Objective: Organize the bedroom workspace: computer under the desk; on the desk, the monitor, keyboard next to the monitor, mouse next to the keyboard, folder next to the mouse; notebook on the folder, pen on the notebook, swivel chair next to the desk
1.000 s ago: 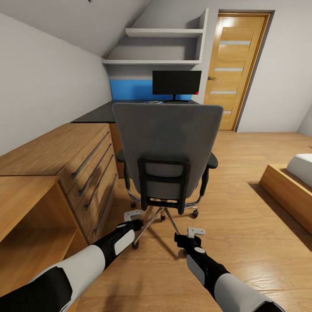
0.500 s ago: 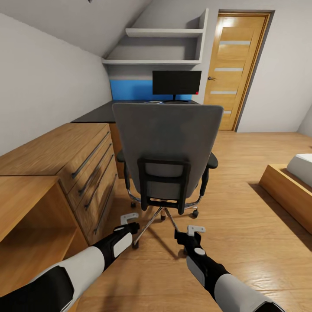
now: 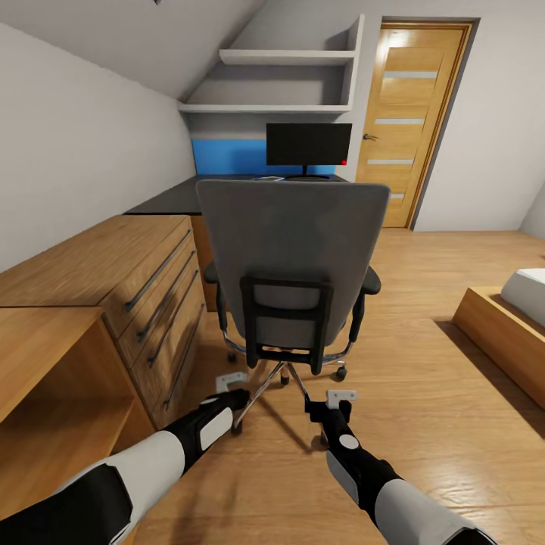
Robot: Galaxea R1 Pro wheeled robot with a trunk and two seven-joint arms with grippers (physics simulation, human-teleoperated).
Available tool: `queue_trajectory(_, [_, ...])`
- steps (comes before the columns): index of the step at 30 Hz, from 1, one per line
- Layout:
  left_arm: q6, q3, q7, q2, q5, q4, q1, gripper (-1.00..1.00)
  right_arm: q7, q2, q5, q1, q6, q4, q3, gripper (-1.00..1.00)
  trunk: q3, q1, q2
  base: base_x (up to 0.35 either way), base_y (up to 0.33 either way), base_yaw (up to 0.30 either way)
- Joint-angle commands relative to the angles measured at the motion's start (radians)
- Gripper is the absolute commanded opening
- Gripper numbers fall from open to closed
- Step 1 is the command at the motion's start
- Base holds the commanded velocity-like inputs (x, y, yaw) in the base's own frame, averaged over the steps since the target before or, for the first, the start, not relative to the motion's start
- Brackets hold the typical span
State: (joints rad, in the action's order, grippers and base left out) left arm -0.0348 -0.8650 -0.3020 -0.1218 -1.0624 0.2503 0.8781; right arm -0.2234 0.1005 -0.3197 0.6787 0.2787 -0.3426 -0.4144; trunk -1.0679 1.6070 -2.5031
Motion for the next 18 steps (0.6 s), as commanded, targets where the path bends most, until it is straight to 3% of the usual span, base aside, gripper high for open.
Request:
queue_trajectory(1, [-0.003, -0.008, 0.029, -0.003, -0.003, -0.011, 0.001, 1.0, -0.005, 0.0, -0.007, 0.001, 0.005, 0.001, -0.009, 1.0, -0.001, 0.0, 0.0, 0.0, 0.0, 0.0])
queue_trajectory(2, [-0.003, -0.009, 0.046, -0.007, -0.003, -0.019, 0.001, 1.0, -0.005, 0.0, -0.007, 0.001, 0.006, 0.001, -0.009, 1.0, -0.001, 0.0, 0.0, 0.0, 0.0, 0.0])
queue_trajectory(3, [0.017, -0.011, 0.098, -0.026, -0.001, -0.068, 0.001, 1.0, -0.002, 0.001, -0.005, 0.001, 0.007, 0.002, -0.01, 1.0, -0.001, 0.0, 0.0, 0.0, 0.0, 0.0])
queue_trajectory(5, [0.047, -0.012, 0.112, -0.032, -0.001, -0.089, 0.001, 1.0, -0.002, 0.002, -0.004, 0.001, 0.007, 0.002, -0.01, 1.0, -0.001, 0.0, 0.0, 0.008, 0.0, 0.0])
queue_trajectory(9, [0.101, -0.012, 0.125, -0.037, -0.002, -0.109, 0.001, 1.0, -0.001, 0.004, -0.004, 0.001, 0.007, 0.002, -0.01, 1.0, -0.001, 0.0, 0.0, 0.163, 0.0, 0.0])
queue_trajectory(18, [0.113, -0.012, 0.127, -0.038, 0.0, -0.112, 0.001, 1.0, -0.001, 0.006, -0.004, 0.001, 0.005, 0.002, -0.011, 1.0, -0.001, 0.0, 0.0, 0.084, 0.0, 0.0])
